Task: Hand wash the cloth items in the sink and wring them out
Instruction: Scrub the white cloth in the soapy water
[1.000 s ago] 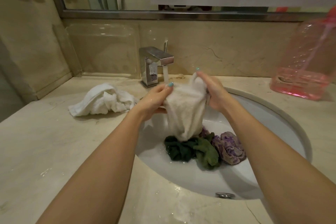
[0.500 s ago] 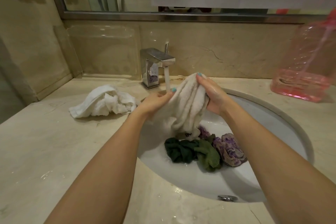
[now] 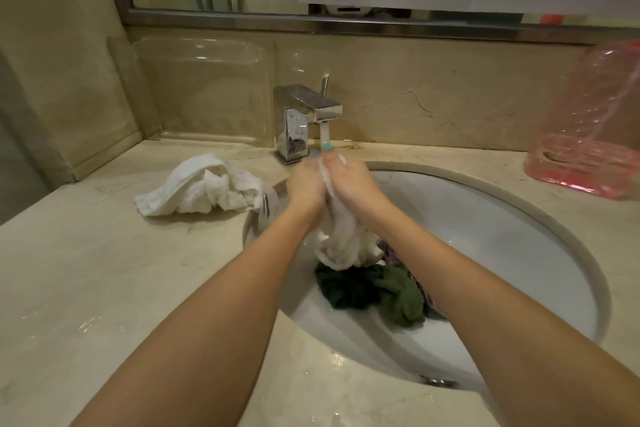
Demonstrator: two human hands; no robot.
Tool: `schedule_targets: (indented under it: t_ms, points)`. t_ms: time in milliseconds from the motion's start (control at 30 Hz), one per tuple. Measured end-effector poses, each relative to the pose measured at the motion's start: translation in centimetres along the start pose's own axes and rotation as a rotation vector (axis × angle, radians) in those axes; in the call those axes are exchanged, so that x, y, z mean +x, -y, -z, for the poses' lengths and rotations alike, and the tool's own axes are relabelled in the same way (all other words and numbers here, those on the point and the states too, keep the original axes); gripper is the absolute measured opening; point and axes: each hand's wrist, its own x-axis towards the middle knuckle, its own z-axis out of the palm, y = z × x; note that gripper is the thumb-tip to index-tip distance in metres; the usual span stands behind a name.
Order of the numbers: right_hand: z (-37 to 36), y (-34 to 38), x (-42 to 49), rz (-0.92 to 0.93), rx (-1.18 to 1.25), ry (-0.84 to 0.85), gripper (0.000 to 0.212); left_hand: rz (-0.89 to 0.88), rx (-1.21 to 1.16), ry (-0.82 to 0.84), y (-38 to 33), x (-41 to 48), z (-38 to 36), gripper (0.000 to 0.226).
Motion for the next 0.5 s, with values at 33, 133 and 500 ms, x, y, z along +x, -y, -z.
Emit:
schedule_targets:
  t_ms: [33, 133, 500]
  points:
    - [0.2, -0.1, 0.3, -0.024, 0.031, -0.046, 0.046, 0.000, 0.014, -0.001, -0.1, -0.7, -0.5, 0.026]
    - [1.6, -0.6, 1.2, -0.087, 0.056, -0.276, 0.053, -0.085, 0.057, 0.037, -0.7, -3.3, -3.0, 0.037]
    - [0.4, -0.4, 0.3, 0.041, 0.025, -0.151, 0.038, -0.037, -0.044, -0.013, -1.4, -2.0, -0.5, 0.034]
